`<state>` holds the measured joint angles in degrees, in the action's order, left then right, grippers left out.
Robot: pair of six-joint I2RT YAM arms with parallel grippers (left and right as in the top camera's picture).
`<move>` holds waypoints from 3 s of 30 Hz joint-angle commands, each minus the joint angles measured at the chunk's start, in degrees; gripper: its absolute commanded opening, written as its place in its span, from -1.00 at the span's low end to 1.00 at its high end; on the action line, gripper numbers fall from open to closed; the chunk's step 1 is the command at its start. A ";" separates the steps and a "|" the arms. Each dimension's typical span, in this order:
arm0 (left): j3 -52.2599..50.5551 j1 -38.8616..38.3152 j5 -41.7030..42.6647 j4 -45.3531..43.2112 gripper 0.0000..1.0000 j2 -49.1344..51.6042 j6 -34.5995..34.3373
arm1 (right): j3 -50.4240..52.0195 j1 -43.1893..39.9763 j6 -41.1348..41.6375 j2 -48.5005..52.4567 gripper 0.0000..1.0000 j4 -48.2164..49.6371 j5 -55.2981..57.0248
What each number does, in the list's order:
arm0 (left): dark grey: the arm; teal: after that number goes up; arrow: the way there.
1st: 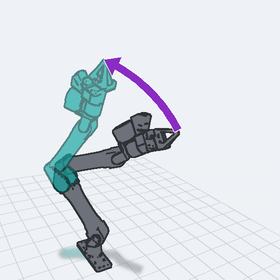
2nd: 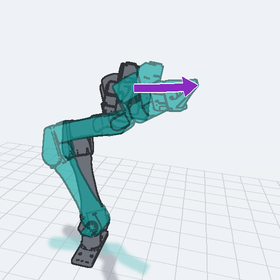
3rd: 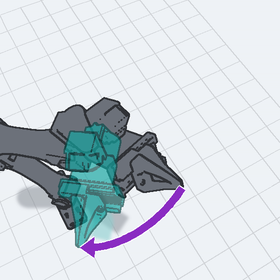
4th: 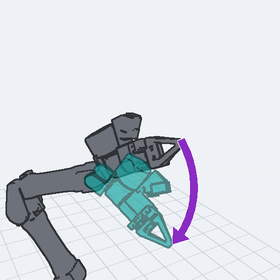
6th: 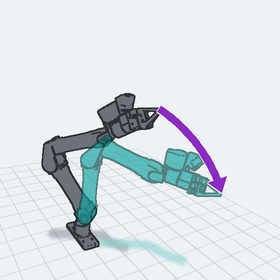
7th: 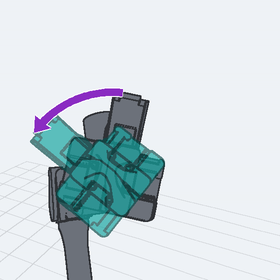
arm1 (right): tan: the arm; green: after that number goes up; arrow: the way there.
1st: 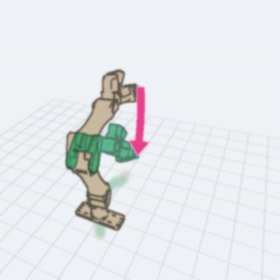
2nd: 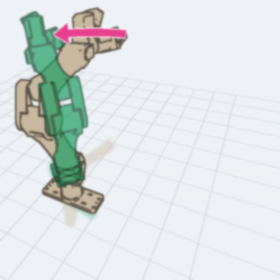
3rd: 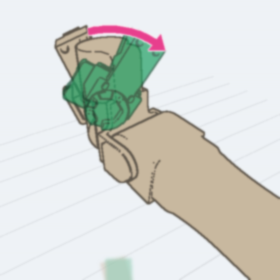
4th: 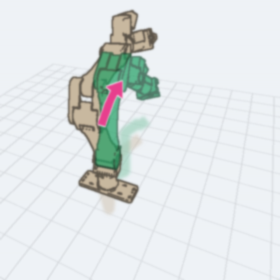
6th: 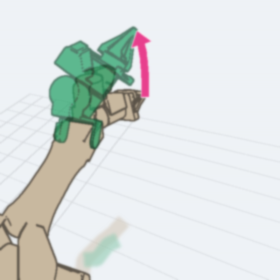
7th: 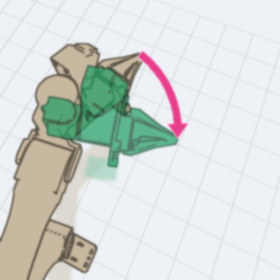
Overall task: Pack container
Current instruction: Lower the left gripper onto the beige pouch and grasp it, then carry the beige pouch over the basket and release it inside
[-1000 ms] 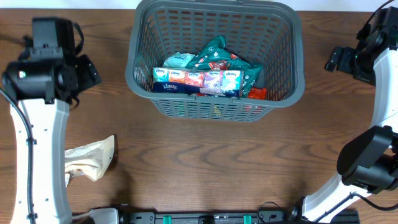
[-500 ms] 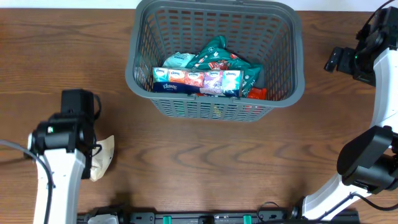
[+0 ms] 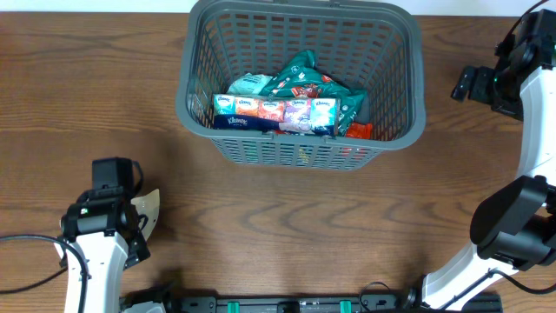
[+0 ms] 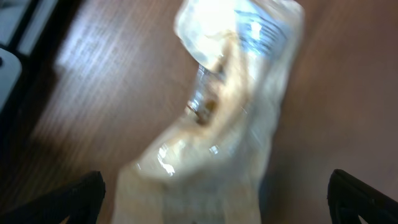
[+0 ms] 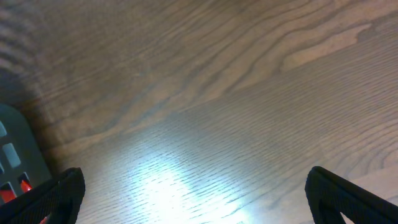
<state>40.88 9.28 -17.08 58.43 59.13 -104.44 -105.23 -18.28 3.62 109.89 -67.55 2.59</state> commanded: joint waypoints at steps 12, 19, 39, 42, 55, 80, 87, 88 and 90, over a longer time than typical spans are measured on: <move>-1.33 16.06 7.93 -5.49 0.99 4.44 15.39 | 0.04 2.27 -0.72 -0.22 0.99 -0.22 -0.09; -1.33 20.94 11.82 -11.08 0.98 11.93 21.55 | 0.04 3.23 -0.72 -0.22 0.99 -0.96 -0.07; -1.33 23.56 10.34 -24.28 0.92 29.73 28.70 | 0.04 3.76 -0.74 -0.22 0.98 -1.22 -0.07; -1.33 23.56 9.07 -24.28 0.79 30.75 29.46 | 0.04 3.76 -0.74 -0.22 0.99 -1.25 -0.07; -0.24 23.54 13.35 -24.30 -0.89 28.70 38.58 | 0.04 3.76 -0.74 -0.22 0.99 -1.07 -0.07; 51.39 12.20 37.88 -0.81 -0.89 18.36 86.99 | 0.04 3.76 -0.74 -0.22 0.99 -0.17 -0.55; 61.86 0.37 36.87 -0.92 -0.89 21.86 104.54 | 0.04 3.76 -0.98 -0.22 0.99 0.11 -0.50; 62.97 -1.36 36.15 -0.92 -0.89 22.80 107.16 | 0.04 3.76 -0.98 -0.22 0.98 0.11 -0.50; 65.00 -4.70 35.63 -1.18 -0.89 24.90 113.42 | 0.04 3.74 -1.20 -0.22 0.99 0.13 -0.52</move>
<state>103.50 7.86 19.31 57.23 80.90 -3.79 -105.23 -15.03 3.55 109.89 -67.61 2.13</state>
